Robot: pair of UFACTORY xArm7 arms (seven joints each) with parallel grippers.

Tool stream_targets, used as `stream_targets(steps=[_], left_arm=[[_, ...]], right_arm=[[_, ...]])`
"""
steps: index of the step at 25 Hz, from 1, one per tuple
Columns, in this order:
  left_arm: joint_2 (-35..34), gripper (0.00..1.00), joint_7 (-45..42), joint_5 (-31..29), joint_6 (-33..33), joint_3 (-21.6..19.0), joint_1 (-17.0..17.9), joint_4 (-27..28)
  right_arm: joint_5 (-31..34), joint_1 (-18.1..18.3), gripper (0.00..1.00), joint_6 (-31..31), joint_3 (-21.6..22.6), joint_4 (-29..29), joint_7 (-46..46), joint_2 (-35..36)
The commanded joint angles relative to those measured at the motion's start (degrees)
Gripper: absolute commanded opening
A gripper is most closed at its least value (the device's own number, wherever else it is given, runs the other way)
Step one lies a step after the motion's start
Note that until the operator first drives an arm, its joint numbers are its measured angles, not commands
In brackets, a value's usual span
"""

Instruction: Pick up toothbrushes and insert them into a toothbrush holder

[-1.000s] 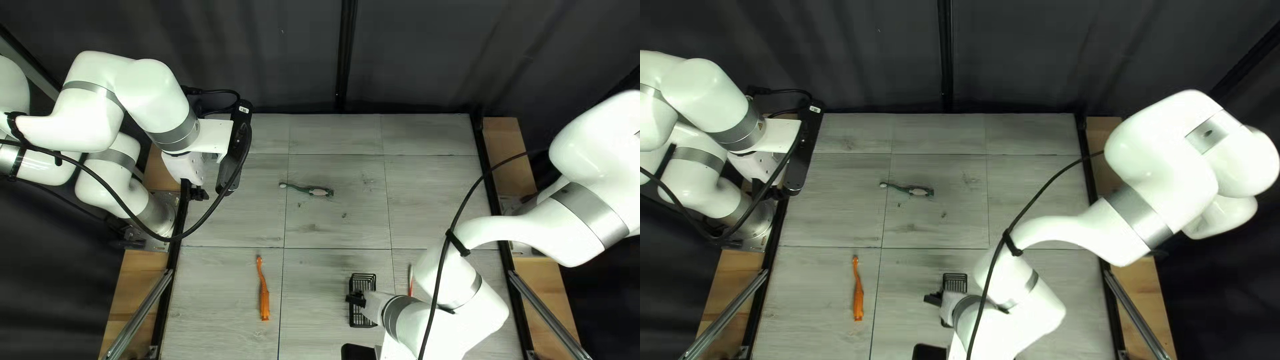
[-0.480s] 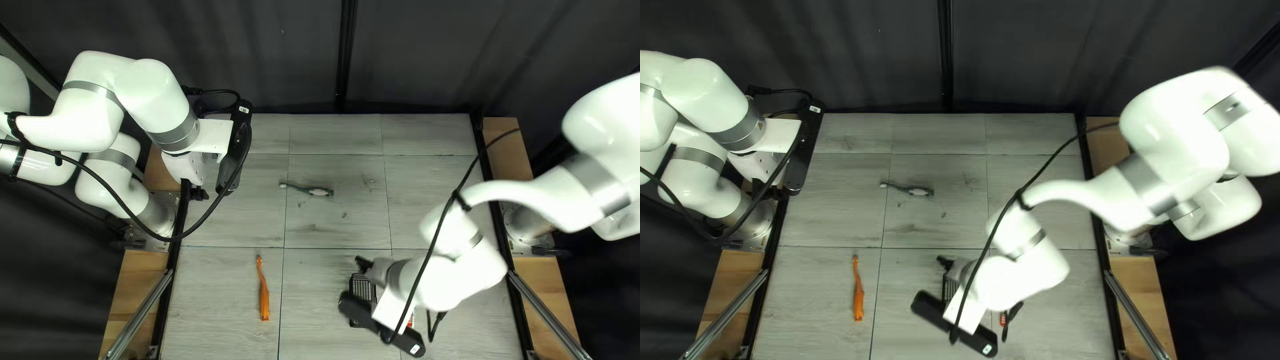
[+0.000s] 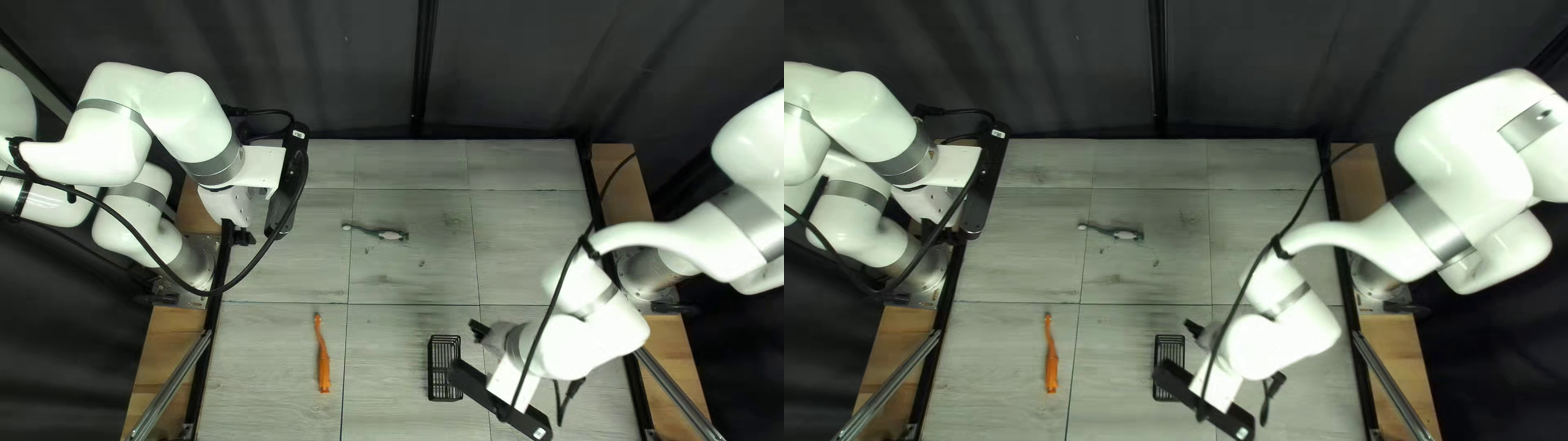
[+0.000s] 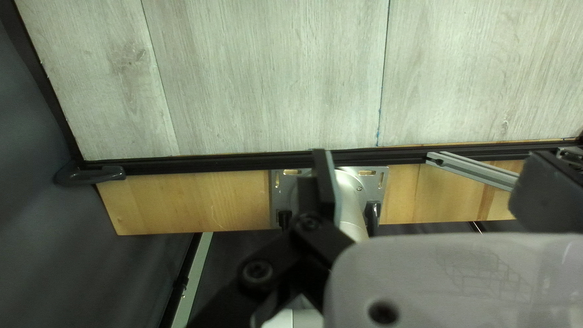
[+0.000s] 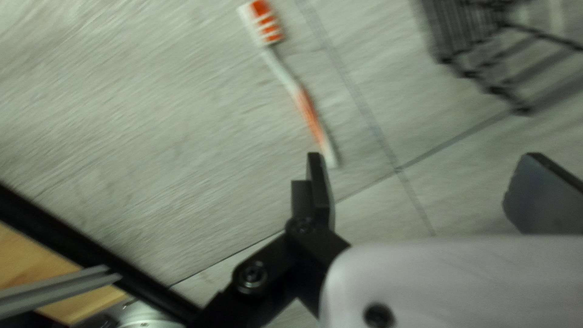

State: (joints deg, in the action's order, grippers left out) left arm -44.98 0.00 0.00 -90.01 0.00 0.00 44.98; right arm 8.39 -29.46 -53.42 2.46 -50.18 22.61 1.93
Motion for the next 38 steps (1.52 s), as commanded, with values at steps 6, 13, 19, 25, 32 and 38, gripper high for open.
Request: stream_targets(steps=[6,13,19,25,32,38], left_arm=[[0.0,1.00,0.0,0.0,0.0,0.0,0.0,0.0],[0.0,1.00,0.0,0.0,0.0,0.0,0.0,0.0],[0.0,1.00,0.0,0.0,0.0,0.0,0.0,0.0],[0.0,1.00,0.0,0.0,0.0,0.0,0.0,0.0],[0.0,1.00,0.0,0.0,0.0,0.0,0.0,0.0],[0.0,1.00,0.0,0.0,0.0,0.0,0.0,0.0]], right_arm=[[-0.8,-0.2,1.00,3.3,0.7,3.8,7.1,3.5],[0.1,0.2,1.00,8.0,0.5,4.4,9.3,7.9],[1.3,1.1,1.00,10.4,-0.4,6.1,10.4,8.8],[1.3,2.3,1.00,10.8,-1.2,6.7,12.2,9.8],[2.0,2.6,1.00,7.8,-1.8,5.5,12.8,11.3],[2.7,2.4,0.94,5.7,-2.0,4.5,12.0,12.0]])
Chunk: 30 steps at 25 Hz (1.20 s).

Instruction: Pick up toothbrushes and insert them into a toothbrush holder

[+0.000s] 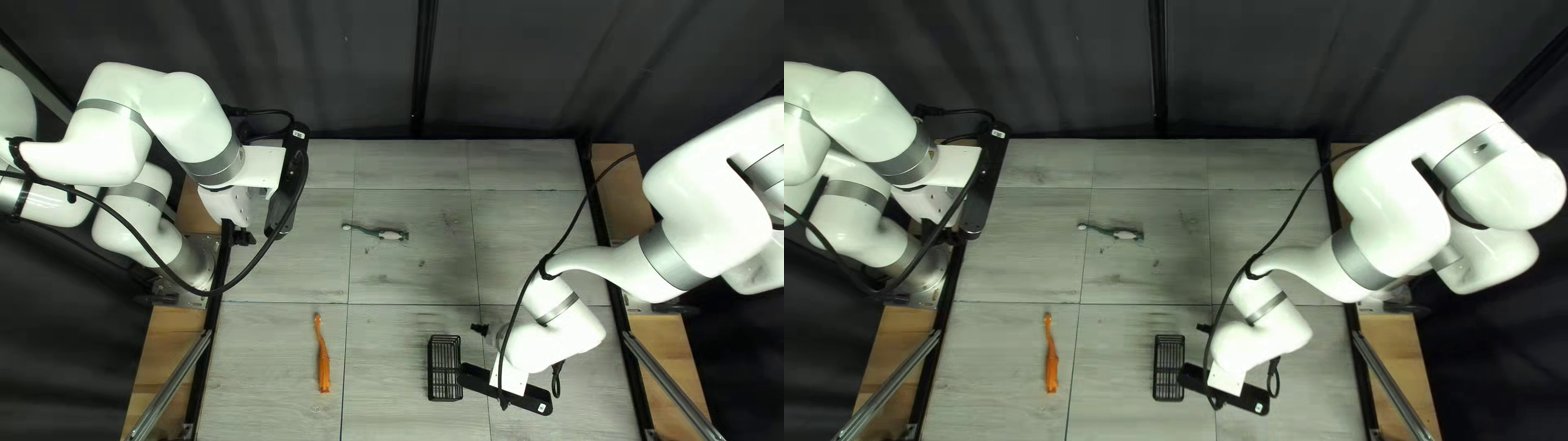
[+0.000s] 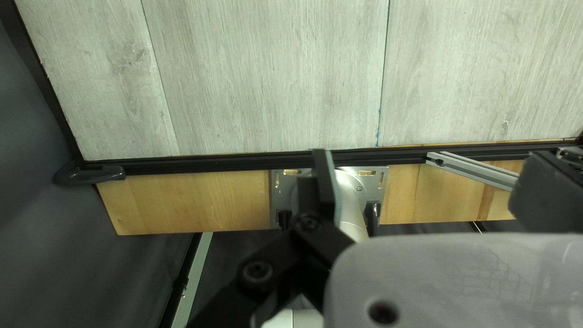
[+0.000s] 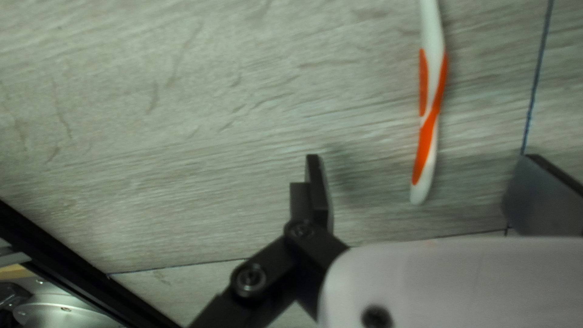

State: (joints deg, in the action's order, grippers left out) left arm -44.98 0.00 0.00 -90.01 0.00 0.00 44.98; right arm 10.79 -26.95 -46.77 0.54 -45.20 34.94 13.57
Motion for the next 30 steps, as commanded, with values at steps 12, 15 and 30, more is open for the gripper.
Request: stream_targets(steps=[12,15,30], left_arm=[[0.0,1.00,0.0,0.0,0.0,0.0,0.0,0.0],[0.0,1.00,0.0,0.0,0.0,0.0,0.0,0.0],[0.0,1.00,0.0,0.0,0.0,0.0,0.0,0.0]], right_arm=[[3.2,-1.5,0.87,-0.9,-0.1,1.4,-3.3,-2.6],[4.0,-2.1,0.88,-1.2,0.1,1.8,-4.2,-3.9],[6.0,-3.4,0.79,-0.3,0.8,1.6,-5.8,-3.8]])
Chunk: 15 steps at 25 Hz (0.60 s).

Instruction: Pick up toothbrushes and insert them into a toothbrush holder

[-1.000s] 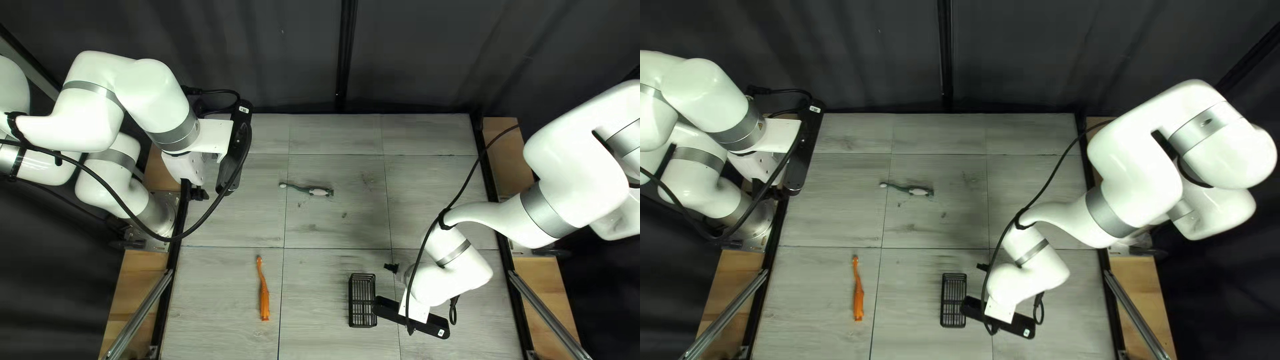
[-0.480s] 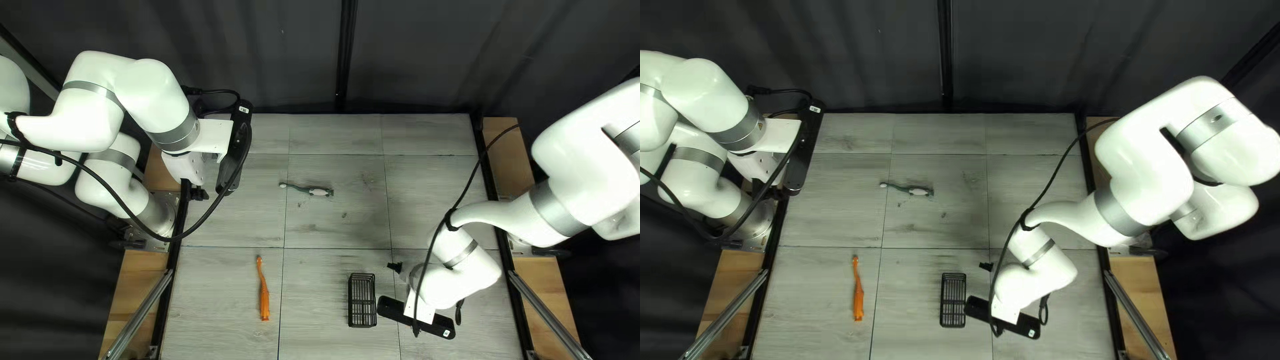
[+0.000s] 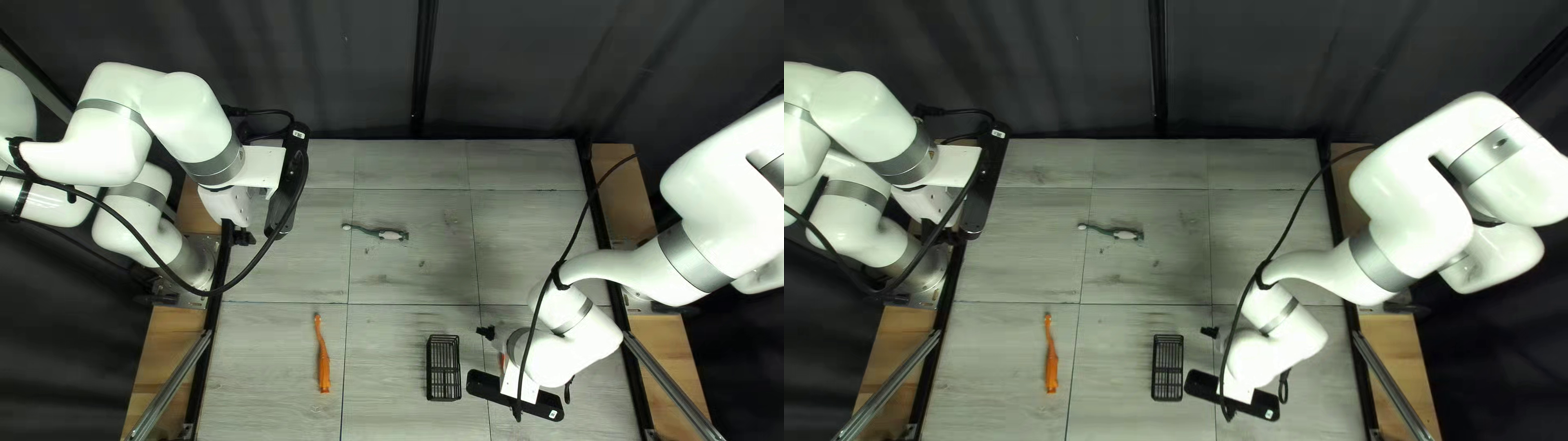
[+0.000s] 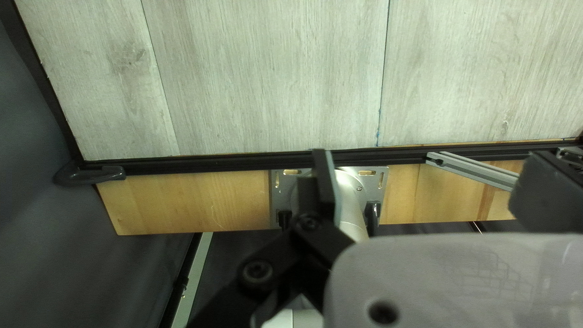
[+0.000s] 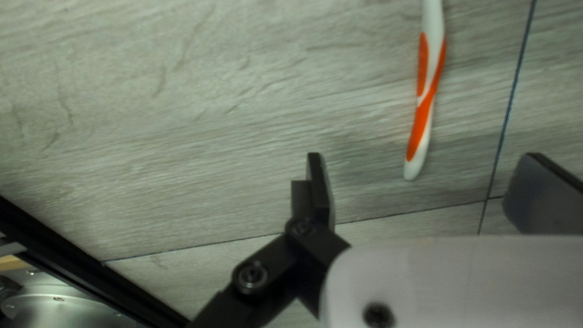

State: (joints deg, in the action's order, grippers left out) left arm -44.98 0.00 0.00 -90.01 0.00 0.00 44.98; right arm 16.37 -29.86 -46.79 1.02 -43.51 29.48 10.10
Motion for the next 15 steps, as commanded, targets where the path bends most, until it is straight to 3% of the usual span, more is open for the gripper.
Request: stream_targets(steps=[1,4,6,8,12,15], left_arm=[[0.0,1.00,0.0,0.0,0.0,0.0,0.0,0.0],[0.0,1.00,0.0,0.0,0.0,0.0,0.0,0.0],[0.0,1.00,0.0,0.0,0.0,0.0,0.0,0.0],[0.0,1.00,0.0,0.0,0.0,0.0,0.0,0.0],[0.0,1.00,0.0,0.0,0.0,0.0,0.0,0.0],[0.0,1.00,0.0,0.0,0.0,0.0,0.0,0.0]], right_arm=[[0.6,-0.7,0.80,-0.5,0.5,0.0,-0.5,-0.6],[1.0,-1.1,0.80,-0.5,0.8,0.1,-0.9,-1.0],[1.2,-1.1,0.76,0.0,0.7,0.4,-1.0,-0.8],[1.5,-1.1,0.65,0.3,0.6,0.6,-0.9,-0.4],[1.6,-1.0,0.70,-0.9,0.7,-0.6,0.2,0.9],[1.7,-1.1,0.63,-1.6,0.7,-1.1,0.8,1.5]])
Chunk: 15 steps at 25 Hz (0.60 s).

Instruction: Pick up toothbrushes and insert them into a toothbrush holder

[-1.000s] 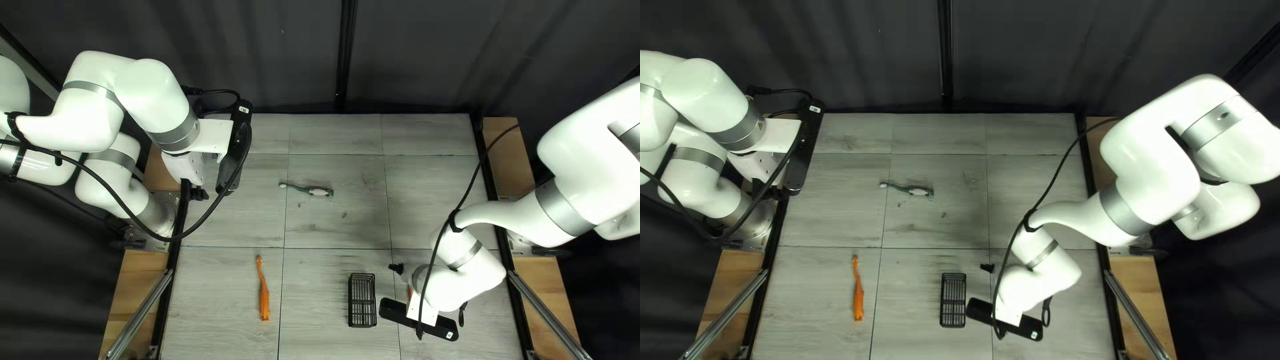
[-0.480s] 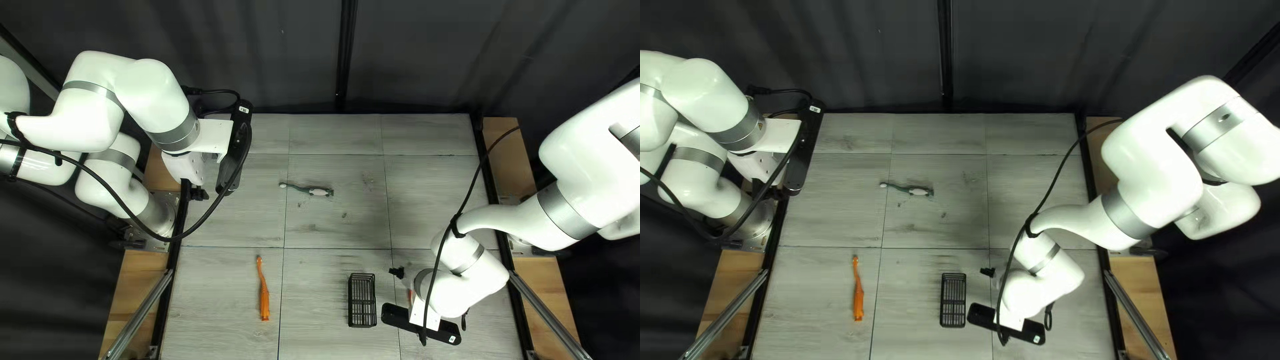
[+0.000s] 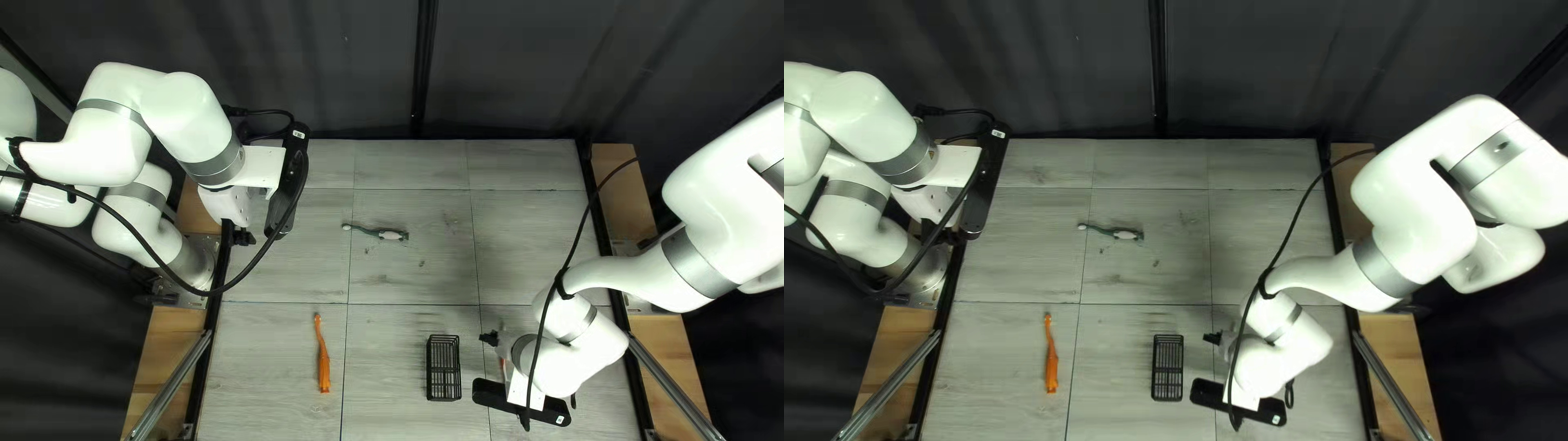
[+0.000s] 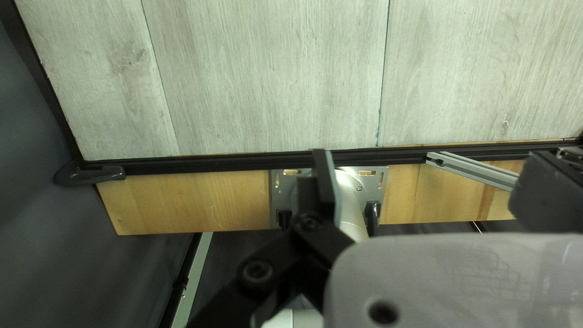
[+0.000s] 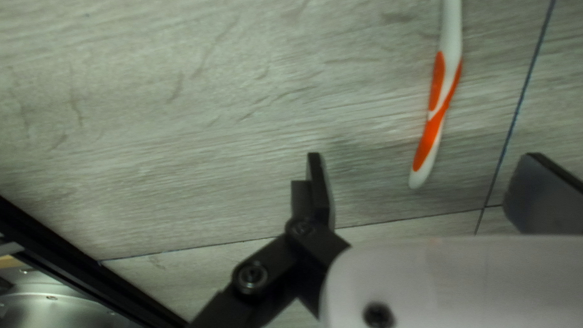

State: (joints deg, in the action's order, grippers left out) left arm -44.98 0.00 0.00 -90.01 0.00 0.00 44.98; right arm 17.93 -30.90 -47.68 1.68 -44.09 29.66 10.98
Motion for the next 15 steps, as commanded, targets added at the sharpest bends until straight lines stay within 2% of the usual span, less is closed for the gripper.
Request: stream_targets(steps=[1,4,5,7,9,10,11,12,14,15], left_arm=[[0.0,1.00,0.0,0.0,0.0,0.0,0.0,0.0],[0.0,1.00,0.0,0.0,0.0,0.0,0.0,0.0],[0.0,1.00,0.0,0.0,0.0,0.0,0.0,0.0],[0.0,1.00,0.0,0.0,0.0,0.0,0.0,0.0],[0.0,1.00,0.0,0.0,0.0,0.0,0.0,0.0],[0.0,1.00,0.0,0.0,0.0,0.0,0.0,0.0],[0.0,1.00,0.0,0.0,0.0,0.0,0.0,0.0],[0.0,1.00,0.0,0.0,0.0,0.0,0.0,0.0],[0.0,1.00,0.0,0.0,0.0,0.0,0.0,0.0],[0.0,1.00,0.0,0.0,0.0,0.0,0.0,0.0]], right_arm=[[0.2,0.0,0.51,-0.8,0.0,-0.7,0.8,0.9],[0.4,0.2,0.24,-0.9,-0.1,-0.9,1.4,1.6],[0.5,0.3,0.21,-0.7,-0.2,-0.8,1.5,1.8],[0.6,0.5,0.21,-0.8,-0.3,-1.3,2.0,2.5],[0.7,0.7,0.29,-1.1,-0.4,-2.2,2.6,3.4],[0.7,0.7,0.50,-1.1,-0.5,-2.4,2.8,3.6],[0.7,0.8,0.56,-1.1,-0.5,-2.8,3.0,4.2],[0.6,0.8,0.89,-1.3,-0.4,-3.0,3.2,4.3],[0.6,0.7,0.92,-1.6,-0.4,-3.3,3.3,4.5],[0.5,0.6,0.91,-1.9,-0.3,-3.4,3.3,4.4]])
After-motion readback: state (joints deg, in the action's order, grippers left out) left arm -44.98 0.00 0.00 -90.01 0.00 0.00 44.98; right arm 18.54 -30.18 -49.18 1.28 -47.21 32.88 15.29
